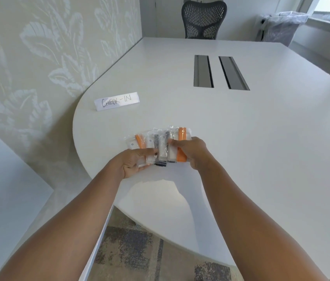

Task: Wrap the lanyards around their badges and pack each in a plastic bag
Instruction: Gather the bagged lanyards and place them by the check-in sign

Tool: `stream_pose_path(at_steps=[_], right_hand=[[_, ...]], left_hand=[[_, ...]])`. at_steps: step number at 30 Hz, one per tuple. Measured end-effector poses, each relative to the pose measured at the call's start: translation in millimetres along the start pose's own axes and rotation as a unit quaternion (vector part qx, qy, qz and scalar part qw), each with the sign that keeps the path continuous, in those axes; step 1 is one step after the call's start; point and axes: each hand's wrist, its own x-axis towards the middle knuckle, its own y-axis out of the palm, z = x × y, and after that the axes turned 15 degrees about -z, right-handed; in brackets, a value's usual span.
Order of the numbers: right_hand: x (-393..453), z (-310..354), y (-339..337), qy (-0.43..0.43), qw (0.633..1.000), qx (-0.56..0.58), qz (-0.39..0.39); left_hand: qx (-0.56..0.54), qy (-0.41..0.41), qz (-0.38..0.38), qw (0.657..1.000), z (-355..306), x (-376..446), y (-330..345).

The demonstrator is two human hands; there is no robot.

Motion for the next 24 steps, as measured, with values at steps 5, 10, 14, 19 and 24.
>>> stream_pose_path(at_steps=[5, 10, 14, 19, 24], right_hand=[[10, 7, 15, 0.015, 0.998, 0.003, 0.064], [16, 13, 28, 0.03, 0.992, -0.001, 0.126], [22, 14, 34, 0.028, 0.985, 0.001, 0.172], [29, 19, 45, 0.029, 0.977, 0.005, 0.211], [44, 28, 62, 0.024, 0.976, 0.006, 0.218]], left_hand=[[-0.062, 0.012, -0.056, 0.996, -6, -4, -14], [-0.119, 0.024, -0.127, 0.984, -4, -9, -16], [-0.155, 0.03, -0.162, 0.974, -4, -13, -14], [-0.171, 0.03, -0.176, 0.969, -9, -11, -16], [-0.154, 0.039, -0.182, 0.97, -25, 8, -22]])
